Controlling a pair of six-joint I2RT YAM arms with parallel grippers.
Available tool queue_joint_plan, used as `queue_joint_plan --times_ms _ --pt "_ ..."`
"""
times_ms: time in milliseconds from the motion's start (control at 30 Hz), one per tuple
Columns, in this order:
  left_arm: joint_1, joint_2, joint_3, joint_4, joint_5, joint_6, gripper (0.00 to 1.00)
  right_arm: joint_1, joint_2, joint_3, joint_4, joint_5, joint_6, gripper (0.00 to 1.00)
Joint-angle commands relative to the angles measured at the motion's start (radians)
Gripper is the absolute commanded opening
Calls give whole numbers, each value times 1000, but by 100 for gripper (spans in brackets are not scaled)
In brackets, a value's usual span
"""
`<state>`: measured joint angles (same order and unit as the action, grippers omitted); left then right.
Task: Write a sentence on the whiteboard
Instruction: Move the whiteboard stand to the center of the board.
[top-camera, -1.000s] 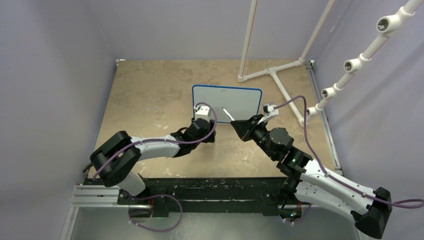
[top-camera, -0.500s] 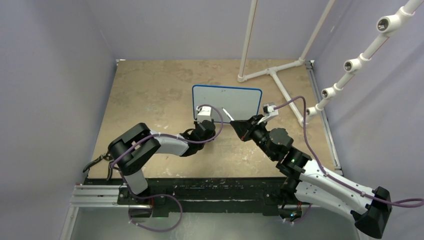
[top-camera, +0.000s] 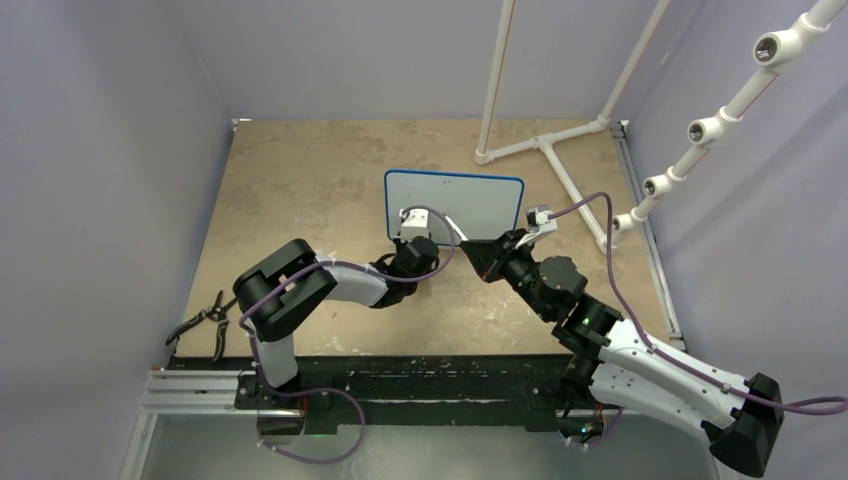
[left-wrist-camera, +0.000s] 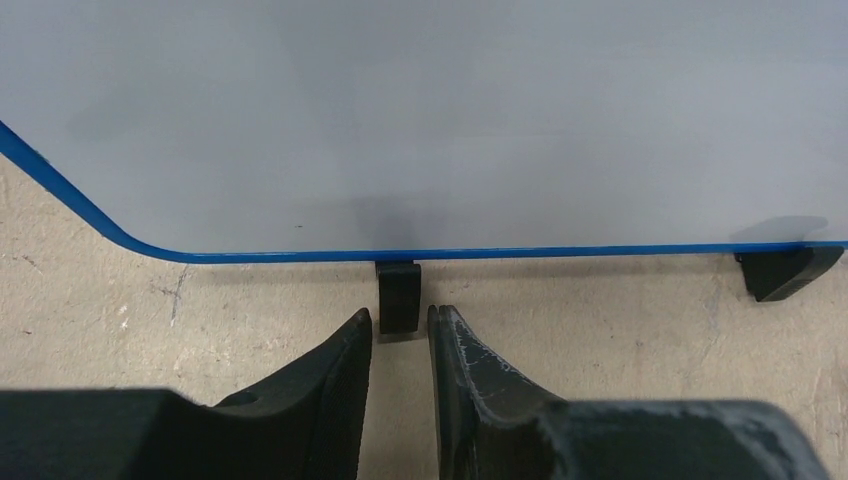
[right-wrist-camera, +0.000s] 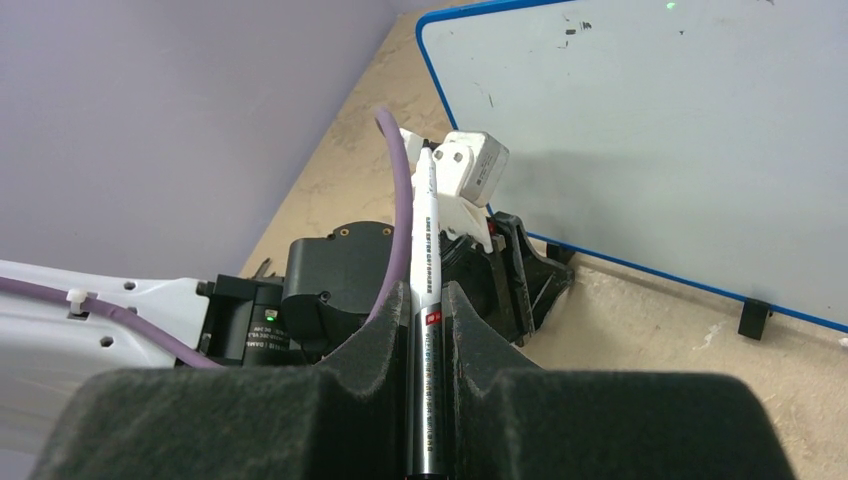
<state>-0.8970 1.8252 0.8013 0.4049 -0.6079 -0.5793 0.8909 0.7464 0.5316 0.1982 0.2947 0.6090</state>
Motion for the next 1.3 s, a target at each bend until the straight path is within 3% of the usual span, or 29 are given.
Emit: queue_joint_plan --times_ms 0,200,367,933,1267 --pt "-2 28 46 25 -47 30 27 0 -7 -10 33 -3 1 0" --pt "-2 48 60 22 -76 46 22 0 -10 -10 33 -5 0 0" --pt "-3 48 65 19 -74 51 1 0 -14 -10 35 -8 0 0" --pt "-99 -19 64 -211 -93 -166 0 0 -132 -52 35 -13 8 0" --pt "-238 -63 71 -386 -99 -359 0 0 -235 -55 -40 18 -6 0"
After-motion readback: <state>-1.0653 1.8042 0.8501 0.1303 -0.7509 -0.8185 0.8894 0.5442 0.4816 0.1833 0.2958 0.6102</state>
